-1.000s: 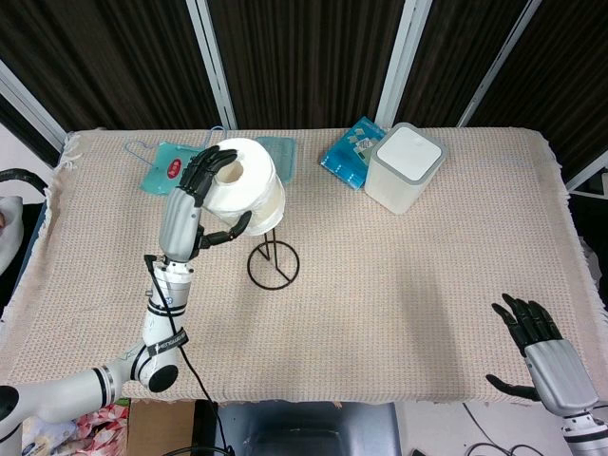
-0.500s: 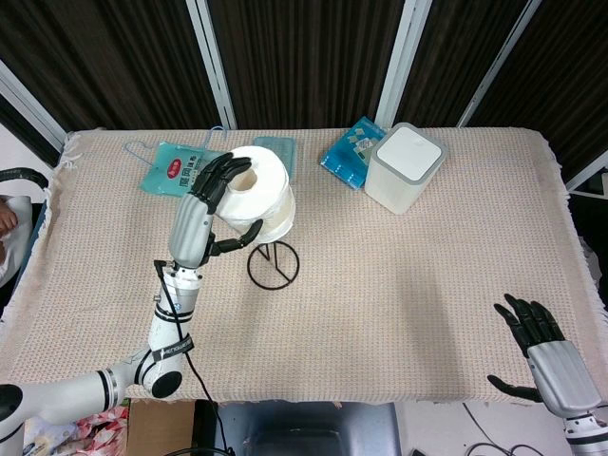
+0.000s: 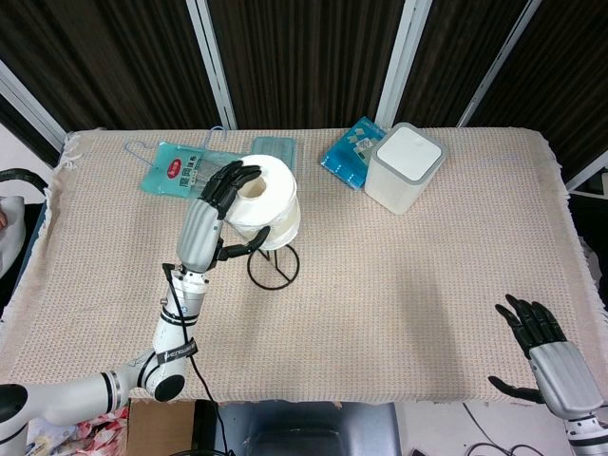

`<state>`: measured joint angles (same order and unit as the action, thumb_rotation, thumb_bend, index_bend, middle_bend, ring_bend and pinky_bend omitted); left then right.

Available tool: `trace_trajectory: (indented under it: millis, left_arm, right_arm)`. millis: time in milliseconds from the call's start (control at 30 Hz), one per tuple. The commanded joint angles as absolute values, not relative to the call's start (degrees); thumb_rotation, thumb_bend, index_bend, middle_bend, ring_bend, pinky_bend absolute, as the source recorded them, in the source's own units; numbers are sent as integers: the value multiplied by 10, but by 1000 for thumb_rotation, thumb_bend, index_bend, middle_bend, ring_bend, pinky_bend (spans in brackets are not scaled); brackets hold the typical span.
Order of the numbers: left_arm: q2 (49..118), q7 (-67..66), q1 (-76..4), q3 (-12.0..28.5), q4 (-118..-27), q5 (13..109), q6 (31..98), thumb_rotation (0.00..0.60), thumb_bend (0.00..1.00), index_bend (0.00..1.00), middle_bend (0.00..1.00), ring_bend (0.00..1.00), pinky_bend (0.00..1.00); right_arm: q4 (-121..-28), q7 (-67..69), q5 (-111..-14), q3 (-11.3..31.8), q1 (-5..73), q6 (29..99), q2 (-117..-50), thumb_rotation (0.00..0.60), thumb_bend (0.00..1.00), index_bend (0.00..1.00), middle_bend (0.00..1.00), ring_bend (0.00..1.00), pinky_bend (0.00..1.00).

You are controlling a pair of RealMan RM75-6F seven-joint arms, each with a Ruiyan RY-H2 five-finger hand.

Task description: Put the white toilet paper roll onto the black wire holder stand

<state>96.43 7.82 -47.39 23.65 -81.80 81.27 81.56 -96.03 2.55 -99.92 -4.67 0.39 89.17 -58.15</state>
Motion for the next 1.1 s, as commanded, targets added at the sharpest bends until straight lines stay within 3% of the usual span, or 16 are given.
trace_trajectory:
  millis: [33,133,200,267,367,867,1000,1100]
  left_arm:
    - [965,79,-474,236,-816,811,813,600,501,173,268,336,684]
    - [960,77,-473,231,-820,809,804,600,465,140,238,272,623]
    - [953,70,-472,225,-827,806,793,600,434,85,175,165,454]
    - [950,65,-472,223,-828,805,789,600,401,15,75,42,216]
    - [951,61,-471,223,-826,805,790,600,376,0,11,0,91]
    - [934,54,-454,204,-857,823,800,600,361,0,0,0,55]
    - [893,44,-421,154,-888,867,816,600,366,0,0,0,55]
    - [830,48,-366,76,-917,910,833,600,379,0,0,0,53]
  right_arm:
    - [-961,26,-999,-46,3,892,-581,600,137,0,0,0,0]
    - [-960,27,-999,-46,3,893,-581,600,137,0,0,0,0]
    - [-961,25,-998,-47,3,892,-581,600,137,0,0,0,0]
    - [-961,25,-999,-47,3,891,-581,600,137,0,0,0,0]
    - [-962,25,-999,-46,2,893,-581,600,137,0,0,0,0]
    - [-961,27,-1004,-47,-2,902,-580,600,137,0,0,0,0]
    - [-959,26,-1006,-49,-1,898,-581,600,137,0,0,0,0]
    - [-959,20,-1010,-52,0,892,-582,600,137,0,0,0,0]
